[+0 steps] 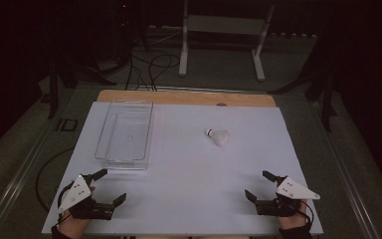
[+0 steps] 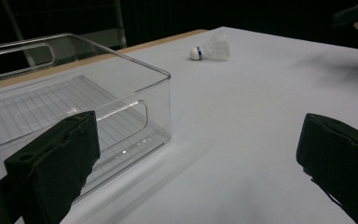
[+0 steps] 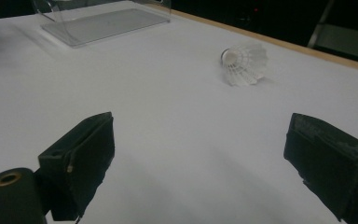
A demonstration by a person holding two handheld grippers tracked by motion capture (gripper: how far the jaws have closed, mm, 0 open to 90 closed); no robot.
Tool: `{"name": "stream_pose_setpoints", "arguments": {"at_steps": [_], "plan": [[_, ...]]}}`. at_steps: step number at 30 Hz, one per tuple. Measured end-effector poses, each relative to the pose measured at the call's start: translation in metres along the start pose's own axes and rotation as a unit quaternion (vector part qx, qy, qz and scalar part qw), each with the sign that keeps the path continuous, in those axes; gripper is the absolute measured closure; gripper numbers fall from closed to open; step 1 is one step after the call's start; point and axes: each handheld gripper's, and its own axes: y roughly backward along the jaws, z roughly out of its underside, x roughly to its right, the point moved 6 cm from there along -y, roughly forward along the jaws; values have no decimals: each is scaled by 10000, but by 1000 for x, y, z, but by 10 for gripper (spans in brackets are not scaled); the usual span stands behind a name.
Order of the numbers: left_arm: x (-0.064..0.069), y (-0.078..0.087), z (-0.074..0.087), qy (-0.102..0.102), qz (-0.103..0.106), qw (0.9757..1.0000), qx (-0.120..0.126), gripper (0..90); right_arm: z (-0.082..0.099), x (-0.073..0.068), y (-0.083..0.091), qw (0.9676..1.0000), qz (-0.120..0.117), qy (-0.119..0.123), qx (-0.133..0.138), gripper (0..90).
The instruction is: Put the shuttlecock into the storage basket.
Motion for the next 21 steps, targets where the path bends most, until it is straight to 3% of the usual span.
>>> {"name": "stream_pose_setpoints", "arguments": {"at_steps": [5,13,21], "plan": [[1,1,-2,-45,-36,9999,86,1,1,1,-1,10000,-56,-52,-34,87],[3,1,-1,-16,67,10000,61,1,1,-3,-3,9999,-41,81,-103,87],[4,0,-1,-18,91,9999,89,1,-3,-6,-1,9999,-125,-6,101,87]]}}
